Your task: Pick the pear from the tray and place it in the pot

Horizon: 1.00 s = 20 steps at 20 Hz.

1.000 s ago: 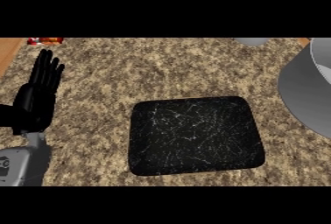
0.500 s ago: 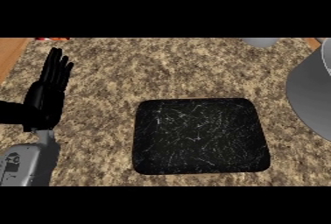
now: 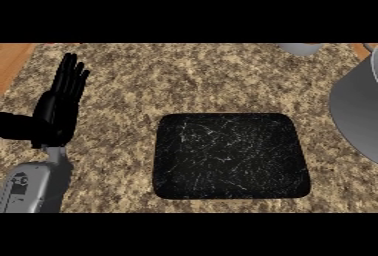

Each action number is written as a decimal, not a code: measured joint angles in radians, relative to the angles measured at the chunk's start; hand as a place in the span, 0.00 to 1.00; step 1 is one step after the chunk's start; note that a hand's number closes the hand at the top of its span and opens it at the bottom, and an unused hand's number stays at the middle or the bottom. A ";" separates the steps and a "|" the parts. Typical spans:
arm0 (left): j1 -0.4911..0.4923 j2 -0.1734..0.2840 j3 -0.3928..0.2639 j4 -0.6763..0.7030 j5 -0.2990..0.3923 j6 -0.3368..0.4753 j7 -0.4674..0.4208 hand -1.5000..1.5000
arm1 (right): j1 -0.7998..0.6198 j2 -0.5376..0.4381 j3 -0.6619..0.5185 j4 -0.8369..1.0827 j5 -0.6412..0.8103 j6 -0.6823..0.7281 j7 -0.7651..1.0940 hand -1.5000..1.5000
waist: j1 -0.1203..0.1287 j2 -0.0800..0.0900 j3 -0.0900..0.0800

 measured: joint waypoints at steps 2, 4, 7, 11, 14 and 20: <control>-0.012 -0.004 -0.001 0.006 -0.003 0.003 0.001 0.50 | -0.064 -0.004 0.016 0.097 0.032 -0.027 -0.037 1.00 | 0.004 0.002 0.000; -0.014 -0.007 0.000 0.003 -0.005 0.007 0.002 0.50 | -0.112 0.002 0.031 0.180 0.064 -0.060 -0.063 1.00 | 0.009 0.004 0.001; -0.027 -0.004 0.002 0.021 -0.009 0.003 0.000 0.50 | -0.161 0.007 0.071 0.281 0.124 -0.088 -0.077 1.00 | 0.012 0.008 0.004; -0.031 -0.003 0.003 0.015 0.001 -0.006 0.005 0.50 | -0.216 0.011 0.113 0.392 0.165 -0.004 -0.042 0.00 | 0.022 0.010 0.002; -0.033 -0.009 0.001 0.022 -0.002 -0.005 -0.005 0.50 | -0.253 0.014 0.148 0.445 0.203 0.044 -0.059 0.00 | 0.020 0.010 -0.003; -0.031 -0.009 0.010 0.033 -0.002 -0.005 -0.010 0.50 | -0.301 0.016 0.142 0.506 0.198 0.113 -0.157 0.00 | 0.010 0.007 -0.004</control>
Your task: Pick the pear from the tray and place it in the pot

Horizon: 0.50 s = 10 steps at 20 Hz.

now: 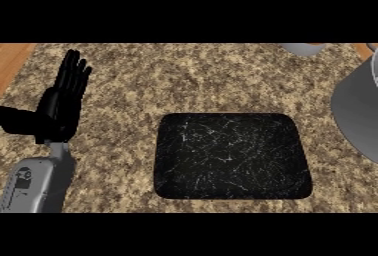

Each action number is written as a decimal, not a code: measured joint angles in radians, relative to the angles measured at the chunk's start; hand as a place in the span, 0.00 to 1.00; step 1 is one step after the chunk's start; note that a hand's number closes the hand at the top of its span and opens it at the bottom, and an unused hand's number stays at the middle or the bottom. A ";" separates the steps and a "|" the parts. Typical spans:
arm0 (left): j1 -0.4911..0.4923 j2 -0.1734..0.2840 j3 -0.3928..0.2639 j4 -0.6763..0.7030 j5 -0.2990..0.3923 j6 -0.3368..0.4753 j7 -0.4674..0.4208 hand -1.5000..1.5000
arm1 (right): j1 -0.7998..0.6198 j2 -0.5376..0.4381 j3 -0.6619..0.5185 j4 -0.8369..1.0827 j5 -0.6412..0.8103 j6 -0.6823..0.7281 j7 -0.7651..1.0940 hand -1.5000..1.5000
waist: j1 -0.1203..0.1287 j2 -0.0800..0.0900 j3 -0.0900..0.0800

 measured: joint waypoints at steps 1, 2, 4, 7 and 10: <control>-0.003 0.002 0.005 0.008 0.003 -0.004 -0.003 0.50 | -0.008 0.002 -0.010 0.007 -0.011 0.010 -0.008 0.00 | -0.004 0.000 0.000; 0.004 0.004 0.008 0.012 0.004 -0.008 -0.012 0.50 | -0.012 0.001 -0.022 0.015 -0.027 0.023 -0.014 0.00 | -0.006 -0.001 0.001; -0.003 0.009 0.012 0.010 0.006 -0.008 -0.004 0.50 | -0.031 -0.001 -0.050 0.036 -0.059 0.050 -0.002 0.00 | -0.008 -0.002 0.001; 0.011 0.012 0.012 -0.004 0.008 -0.012 0.002 0.50 | -0.051 -0.009 -0.093 0.078 -0.109 0.097 0.026 0.00 | -0.007 -0.003 0.003; 0.009 0.009 0.008 -0.015 0.005 -0.005 0.015 0.50 | -0.079 -0.022 -0.144 0.123 -0.168 0.157 0.075 0.00 | -0.005 -0.001 0.008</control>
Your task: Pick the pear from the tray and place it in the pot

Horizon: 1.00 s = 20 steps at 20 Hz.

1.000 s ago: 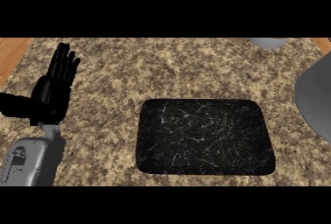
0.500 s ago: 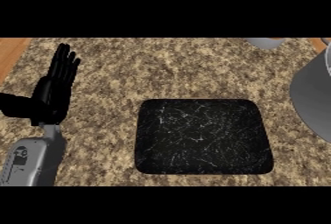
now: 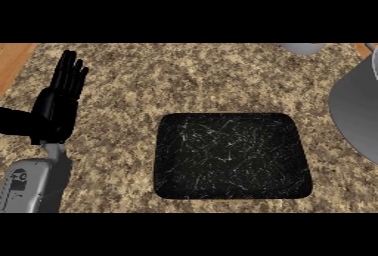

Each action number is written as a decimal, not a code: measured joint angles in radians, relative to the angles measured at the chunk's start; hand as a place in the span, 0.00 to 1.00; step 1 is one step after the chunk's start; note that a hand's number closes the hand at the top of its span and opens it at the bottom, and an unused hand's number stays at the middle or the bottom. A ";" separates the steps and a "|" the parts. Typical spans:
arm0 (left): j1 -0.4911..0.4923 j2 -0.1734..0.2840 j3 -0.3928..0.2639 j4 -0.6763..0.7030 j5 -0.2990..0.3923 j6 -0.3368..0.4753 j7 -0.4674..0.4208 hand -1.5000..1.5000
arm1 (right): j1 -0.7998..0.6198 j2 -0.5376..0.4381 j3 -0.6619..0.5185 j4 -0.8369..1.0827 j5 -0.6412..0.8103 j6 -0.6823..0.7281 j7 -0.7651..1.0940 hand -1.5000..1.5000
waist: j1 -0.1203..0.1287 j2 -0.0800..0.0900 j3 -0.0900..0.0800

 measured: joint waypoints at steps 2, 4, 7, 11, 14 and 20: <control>0.007 0.003 0.005 0.002 0.003 -0.007 -0.011 0.50 | -0.011 -0.018 -0.032 0.021 -0.036 0.039 0.027 0.00 | 0.000 0.002 0.002; 0.011 -0.002 0.002 0.002 0.001 -0.005 -0.017 0.50 | -0.016 -0.027 -0.063 0.037 -0.070 0.062 0.048 0.00 | 0.001 0.004 0.003; 0.015 -0.003 0.002 0.003 0.004 -0.010 -0.020 0.50 | -0.014 -0.055 -0.103 0.050 -0.114 0.098 0.076 0.00 | 0.002 0.008 0.006; 0.012 -0.012 -0.003 -0.002 -0.001 -0.004 -0.025 0.50 | -0.006 -0.088 -0.147 0.058 -0.162 0.138 0.117 0.00 | 0.003 0.011 0.009; 0.011 -0.013 -0.005 -0.006 -0.003 -0.003 -0.025 0.50 | 0.007 -0.115 -0.173 0.058 -0.190 0.164 0.146 0.00 | 0.003 0.013 0.011; 0.019 -0.013 0.001 -0.015 0.000 0.000 -0.026 0.50 | 0.045 -0.152 -0.212 0.045 -0.234 0.187 0.178 0.00 | 0.002 0.016 0.015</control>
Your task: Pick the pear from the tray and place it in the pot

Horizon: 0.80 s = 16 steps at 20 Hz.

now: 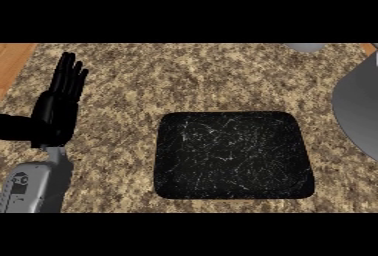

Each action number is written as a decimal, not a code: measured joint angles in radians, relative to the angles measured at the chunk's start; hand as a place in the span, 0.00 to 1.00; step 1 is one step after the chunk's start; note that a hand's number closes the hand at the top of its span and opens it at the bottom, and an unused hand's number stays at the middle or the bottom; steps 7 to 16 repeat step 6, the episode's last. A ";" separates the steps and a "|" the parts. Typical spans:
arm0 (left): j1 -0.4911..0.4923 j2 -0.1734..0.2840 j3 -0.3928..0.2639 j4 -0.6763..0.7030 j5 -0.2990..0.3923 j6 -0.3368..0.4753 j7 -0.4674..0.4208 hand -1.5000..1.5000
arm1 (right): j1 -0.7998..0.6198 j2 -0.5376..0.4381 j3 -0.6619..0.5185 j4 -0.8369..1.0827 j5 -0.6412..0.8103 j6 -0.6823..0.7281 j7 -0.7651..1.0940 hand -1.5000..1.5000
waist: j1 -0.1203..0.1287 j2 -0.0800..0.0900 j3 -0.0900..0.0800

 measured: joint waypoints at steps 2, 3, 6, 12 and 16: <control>-0.001 0.001 0.003 0.000 0.002 -0.001 -0.003 0.50 | 0.012 -0.004 -0.008 -0.007 -0.010 0.007 0.008 0.00 | -0.001 0.001 0.001; 0.000 0.002 0.003 0.000 0.003 -0.003 -0.003 0.50 | 0.017 -0.012 -0.012 -0.010 -0.015 0.012 0.015 0.00 | -0.002 0.002 0.002; -0.002 0.007 0.011 -0.001 0.008 -0.004 0.000 0.50 | 0.033 -0.022 -0.022 -0.022 -0.028 0.021 0.028 0.00 | -0.003 0.002 0.003; -0.002 0.007 0.011 -0.001 0.008 -0.004 0.000 0.50 | 0.033 -0.022 -0.022 -0.022 -0.028 0.021 0.028 0.00 | -0.003 0.002 0.003; -0.002 0.007 0.011 -0.001 0.008 -0.004 0.000 0.50 | 0.033 -0.022 -0.022 -0.022 -0.028 0.021 0.028 0.00 | -0.003 0.002 0.003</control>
